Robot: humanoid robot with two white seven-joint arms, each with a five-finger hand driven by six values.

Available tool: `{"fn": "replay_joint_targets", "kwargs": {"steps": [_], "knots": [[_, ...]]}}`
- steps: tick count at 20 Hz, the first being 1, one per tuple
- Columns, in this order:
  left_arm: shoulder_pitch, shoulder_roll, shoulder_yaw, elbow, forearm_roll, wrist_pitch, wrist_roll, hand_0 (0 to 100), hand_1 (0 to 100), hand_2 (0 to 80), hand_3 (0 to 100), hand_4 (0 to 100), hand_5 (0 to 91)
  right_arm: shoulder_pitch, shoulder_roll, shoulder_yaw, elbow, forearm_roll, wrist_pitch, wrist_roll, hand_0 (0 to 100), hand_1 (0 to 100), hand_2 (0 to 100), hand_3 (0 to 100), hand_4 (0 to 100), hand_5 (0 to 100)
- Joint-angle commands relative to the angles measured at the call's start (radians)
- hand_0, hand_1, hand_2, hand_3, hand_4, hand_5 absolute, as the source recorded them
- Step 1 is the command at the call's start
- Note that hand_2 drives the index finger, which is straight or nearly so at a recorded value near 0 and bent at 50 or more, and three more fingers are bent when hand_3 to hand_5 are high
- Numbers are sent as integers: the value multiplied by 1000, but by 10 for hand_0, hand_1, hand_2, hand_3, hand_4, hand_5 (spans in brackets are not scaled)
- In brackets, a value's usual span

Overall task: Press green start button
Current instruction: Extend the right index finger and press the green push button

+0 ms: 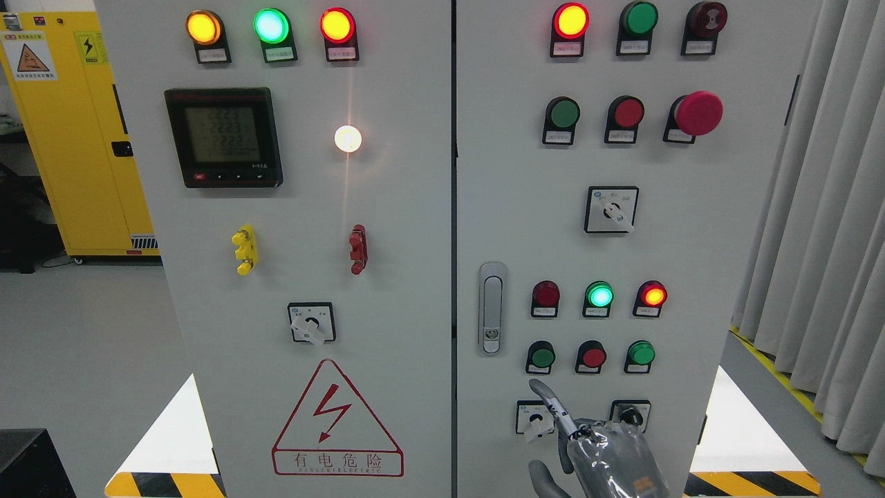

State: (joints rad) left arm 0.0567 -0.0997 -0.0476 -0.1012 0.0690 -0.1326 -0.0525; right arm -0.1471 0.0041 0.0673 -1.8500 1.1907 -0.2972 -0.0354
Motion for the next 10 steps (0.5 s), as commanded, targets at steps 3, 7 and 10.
{"fn": "replay_joint_targets", "kwargs": {"steps": [3,7,10], "knots": [[0,0,0,0,0,-1,0,120,556,0,0,0,0,-65,28,-20,113,15,6,2,505,864,15,945,965,1000],[2,0,0,0,0,-1,0,120,556,0,0,0,0,-75,27,-21,143,12,18,2,503,857,14,945,965,1000],[0,0,0,0,0,-1,0,120,556,0,0,0,0,-81,27,-24,152,7,18,2,497,852,13,945,964,1000]]}}
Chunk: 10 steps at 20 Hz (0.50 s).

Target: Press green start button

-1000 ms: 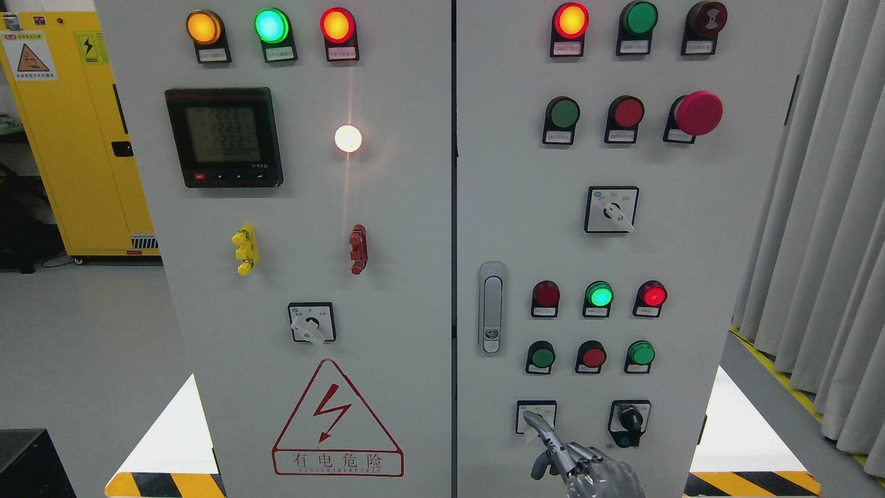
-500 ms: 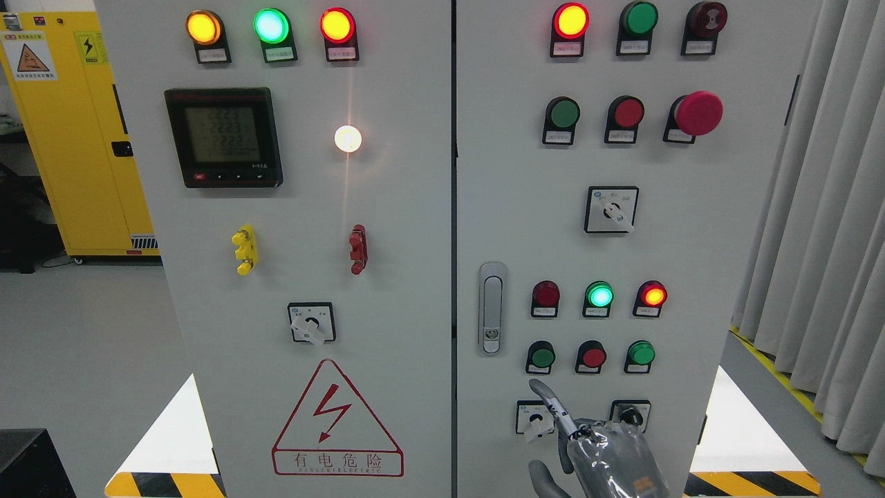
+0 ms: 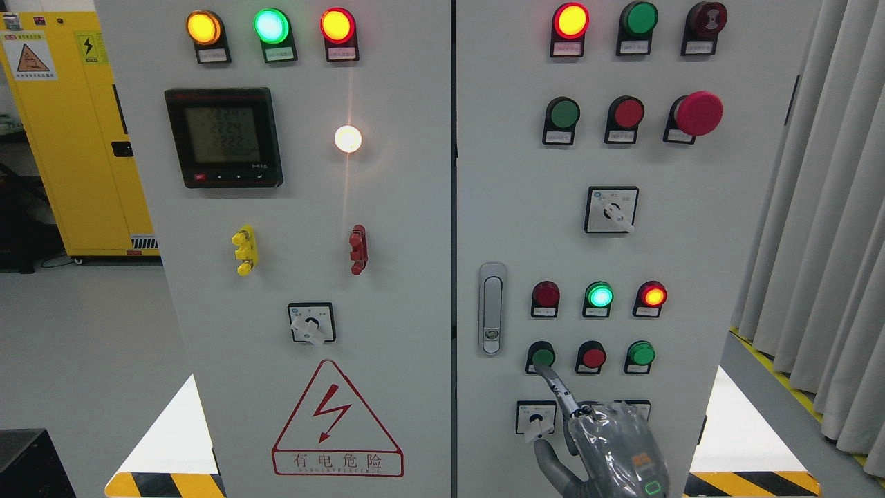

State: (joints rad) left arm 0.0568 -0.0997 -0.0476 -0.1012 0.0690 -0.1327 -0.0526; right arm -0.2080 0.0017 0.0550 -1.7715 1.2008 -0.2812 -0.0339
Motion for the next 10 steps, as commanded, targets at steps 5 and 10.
{"fn": "replay_joint_targets", "kwargs": {"steps": [5,10], "knots": [[0,0,0,0,0,-1,0,120,556,0,0,0,0,-22,29,-20,84,-9,4,9,490,850,12,945,963,1000],[0,0,0,0,0,-1,0,120,556,0,0,0,0,-42,29,-26,86,-15,4,28,502,848,11,945,962,1000]]}}
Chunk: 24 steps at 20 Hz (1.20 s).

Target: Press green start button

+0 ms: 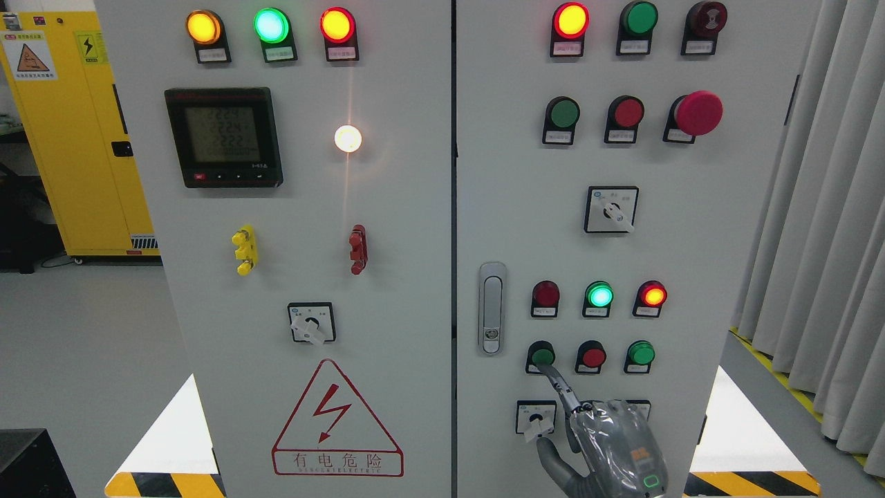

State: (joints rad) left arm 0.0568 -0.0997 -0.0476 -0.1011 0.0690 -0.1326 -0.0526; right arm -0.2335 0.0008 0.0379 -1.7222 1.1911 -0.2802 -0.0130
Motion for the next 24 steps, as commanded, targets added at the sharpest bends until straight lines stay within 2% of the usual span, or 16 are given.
{"fn": "replay_joint_targets", "kwargs": {"steps": [1,11,24], "knots": [[1,0,0,0,0,-1,0,120,556,0,0,0,0,-18,30,-9,35,-5,3,7,502,847,11,945,961,1000],[0,0,0,0,0,-1,0,120,556,0,0,0,0,-15,30,-4,23,-8,-1,5,515,846,10,943,959,1000],[1,0,0,0,0,-1,0,120,556,0,0,0,0,39,36,28,-134,-73,-4,-10,532,831,16,938,955,1000]]}}
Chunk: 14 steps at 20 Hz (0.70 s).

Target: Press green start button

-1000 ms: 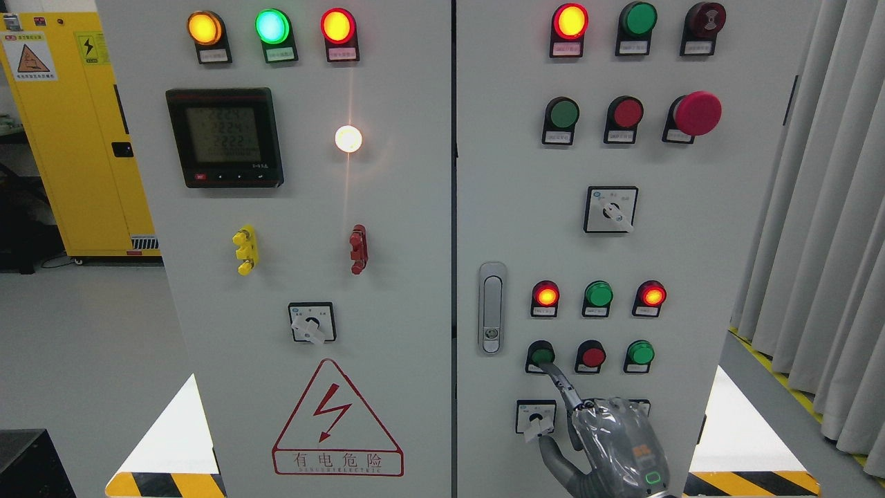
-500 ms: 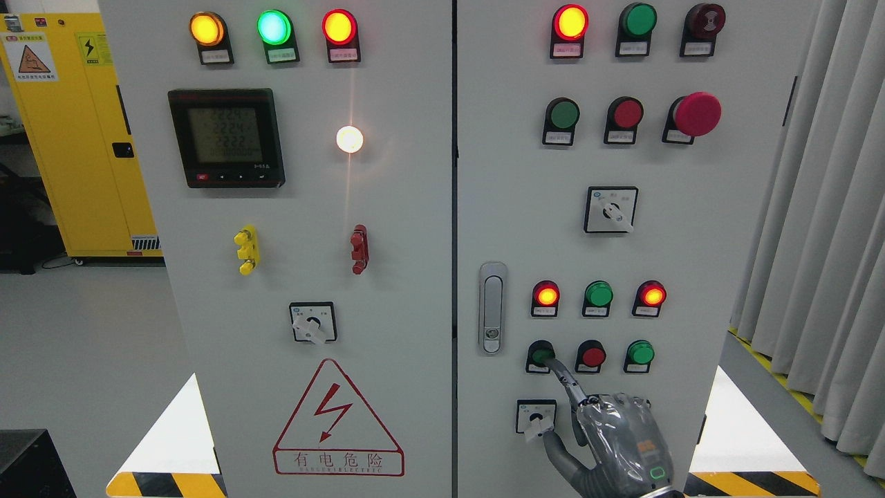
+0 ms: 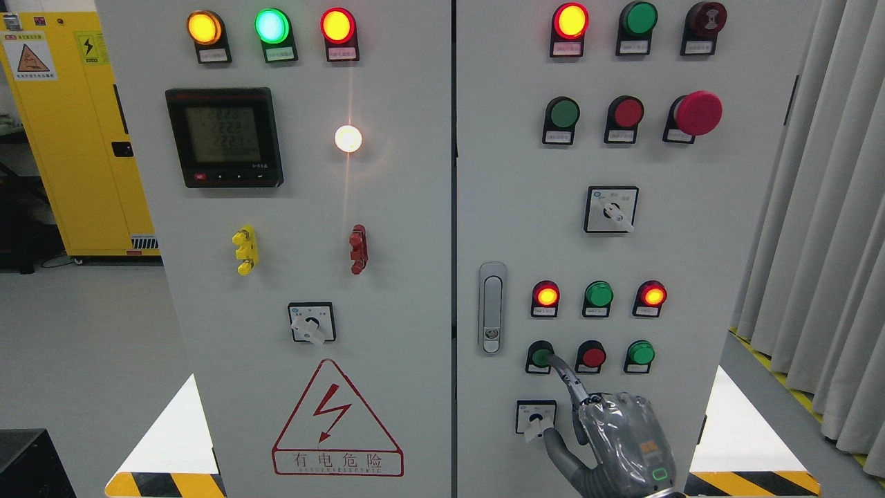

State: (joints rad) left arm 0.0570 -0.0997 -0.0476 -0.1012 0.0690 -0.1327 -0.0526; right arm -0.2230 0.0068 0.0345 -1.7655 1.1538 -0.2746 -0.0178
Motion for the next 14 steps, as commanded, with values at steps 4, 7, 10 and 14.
{"fn": "replay_joint_targets", "kwargs": {"steps": [4,7,10,14], "knots": [[0,0,0,0,0,-1,0,120,556,0,0,0,0,60,35,51,-110,-97,-15,-25,553,806,18,937,955,1000],[0,0,0,0,0,-1,0,120,556,0,0,0,0,88,35,85,-129,-315,-14,-37,529,749,19,930,935,919],[1,0,0,0,0,-1,0,120,556,0,0,0,0,125,33,105,-149,-611,-17,-30,467,703,19,601,644,672],[0,0,0,0,0,-1,0,120,556,0,0,0,0,195,32,125,-213,-912,-9,-27,434,656,7,241,277,250]]}}
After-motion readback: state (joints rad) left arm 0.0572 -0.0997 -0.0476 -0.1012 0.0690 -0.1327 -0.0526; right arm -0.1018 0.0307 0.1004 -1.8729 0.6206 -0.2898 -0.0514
